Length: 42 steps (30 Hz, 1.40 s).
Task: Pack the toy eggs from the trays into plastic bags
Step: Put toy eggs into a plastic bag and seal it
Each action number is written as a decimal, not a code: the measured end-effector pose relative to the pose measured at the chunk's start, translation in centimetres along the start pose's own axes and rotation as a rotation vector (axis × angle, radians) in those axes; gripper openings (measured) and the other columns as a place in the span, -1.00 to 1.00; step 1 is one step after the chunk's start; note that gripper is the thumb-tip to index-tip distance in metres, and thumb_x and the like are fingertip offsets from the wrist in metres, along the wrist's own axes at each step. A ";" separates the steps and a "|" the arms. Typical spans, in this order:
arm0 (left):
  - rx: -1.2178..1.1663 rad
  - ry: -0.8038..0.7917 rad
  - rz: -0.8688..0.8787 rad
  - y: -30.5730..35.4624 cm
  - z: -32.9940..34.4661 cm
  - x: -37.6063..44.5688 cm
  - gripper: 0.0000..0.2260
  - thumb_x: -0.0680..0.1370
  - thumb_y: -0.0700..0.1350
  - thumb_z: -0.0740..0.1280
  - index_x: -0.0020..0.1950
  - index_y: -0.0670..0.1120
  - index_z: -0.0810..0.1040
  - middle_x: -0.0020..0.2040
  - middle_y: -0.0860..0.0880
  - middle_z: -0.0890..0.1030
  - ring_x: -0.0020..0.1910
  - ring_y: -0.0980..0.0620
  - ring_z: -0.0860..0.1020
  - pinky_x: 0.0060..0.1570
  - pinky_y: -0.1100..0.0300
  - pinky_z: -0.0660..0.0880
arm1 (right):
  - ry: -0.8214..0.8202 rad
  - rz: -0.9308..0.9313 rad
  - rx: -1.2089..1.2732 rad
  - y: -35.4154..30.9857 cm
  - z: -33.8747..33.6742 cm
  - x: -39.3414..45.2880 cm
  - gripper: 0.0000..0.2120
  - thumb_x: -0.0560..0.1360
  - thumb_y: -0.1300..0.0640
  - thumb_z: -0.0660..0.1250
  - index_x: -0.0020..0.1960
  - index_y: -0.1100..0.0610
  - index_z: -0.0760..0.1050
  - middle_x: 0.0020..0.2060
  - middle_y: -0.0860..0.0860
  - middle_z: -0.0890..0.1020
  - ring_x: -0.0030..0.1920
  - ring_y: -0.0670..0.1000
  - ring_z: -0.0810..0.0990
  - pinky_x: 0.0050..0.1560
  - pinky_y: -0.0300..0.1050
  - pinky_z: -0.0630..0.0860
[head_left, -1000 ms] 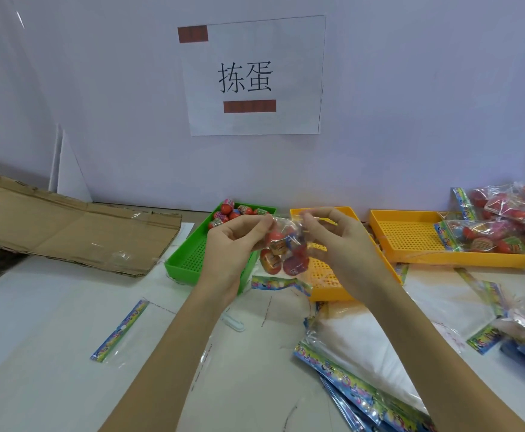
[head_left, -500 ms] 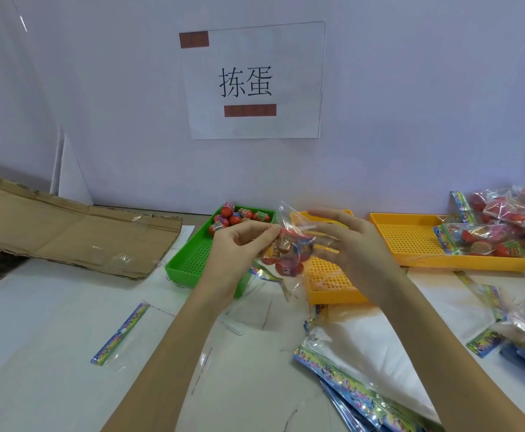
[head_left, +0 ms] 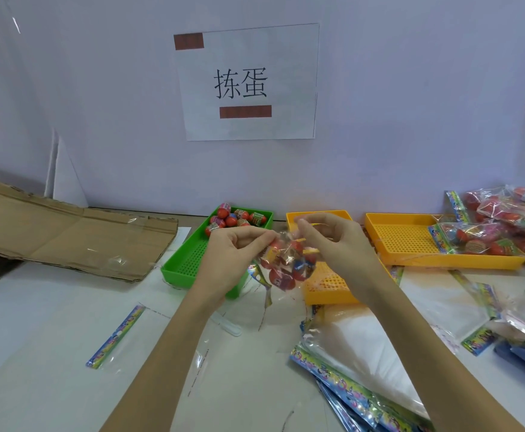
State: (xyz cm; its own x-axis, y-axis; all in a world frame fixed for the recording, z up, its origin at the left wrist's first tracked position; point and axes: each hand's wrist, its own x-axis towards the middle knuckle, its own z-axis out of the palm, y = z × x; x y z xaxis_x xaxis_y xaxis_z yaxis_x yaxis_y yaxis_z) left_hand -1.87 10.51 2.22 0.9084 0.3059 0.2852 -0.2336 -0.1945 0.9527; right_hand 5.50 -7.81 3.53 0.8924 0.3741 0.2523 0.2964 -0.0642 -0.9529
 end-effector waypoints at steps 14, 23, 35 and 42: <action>-0.158 0.093 -0.071 0.1 0.6 0.0 -0.84 0.60 -0.08 0.43 0.05 -0.11 0.76 -0.04 -0.10 0.77 -0.06 -0.13 0.75 -0.12 0.19 0.67 | 0.162 0.053 0.335 -0.4 -1.3 0.0 -0.83 0.49 0.02 0.50 -0.03 0.11 0.75 -0.13 0.05 0.78 -0.05 0.00 0.77 -0.13 -0.26 0.66; -0.116 0.302 0.100 0.3 0.9 -0.1 -0.81 0.61 -0.08 0.43 -0.11 0.18 0.75 -0.15 0.04 0.77 -0.20 0.02 0.72 -0.24 0.15 0.67 | 0.205 -0.107 -0.163 0.4 -2.3 0.5 -0.65 0.60 -0.24 0.32 0.02 -0.04 0.76 -0.42 -0.13 0.62 -0.42 -0.12 0.52 -0.32 -0.25 0.48; 0.148 0.013 0.322 0.1 0.9 -0.4 -0.85 0.53 0.15 0.47 -0.08 0.13 0.78 0.01 0.11 0.69 0.17 0.02 0.58 0.21 0.23 0.48 | -0.013 -0.085 -0.025 0.5 -2.8 0.4 -0.72 0.59 0.22 0.44 0.27 0.11 0.48 -0.21 0.08 0.75 -0.15 0.05 0.76 -0.12 -0.11 0.70; -0.078 -0.034 -0.238 0.0 0.3 0.2 -0.60 0.54 0.29 0.30 0.09 0.00 0.67 -0.03 0.14 0.75 -0.07 0.20 0.71 0.07 0.22 0.65 | -0.305 -0.266 -0.110 -0.1 -2.5 0.4 -0.59 0.62 0.29 0.38 0.39 -0.02 0.43 -0.17 0.07 0.72 -0.12 0.05 0.74 -0.07 -0.17 0.63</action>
State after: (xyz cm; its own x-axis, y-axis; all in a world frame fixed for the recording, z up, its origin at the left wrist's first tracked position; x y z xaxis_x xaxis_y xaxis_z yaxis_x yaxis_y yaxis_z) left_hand -1.59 10.25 2.28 0.9517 0.3030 0.0498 -0.0369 -0.0484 0.9981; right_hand 6.66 -9.98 4.10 0.6428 0.6471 0.4099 0.5520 -0.0203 -0.8336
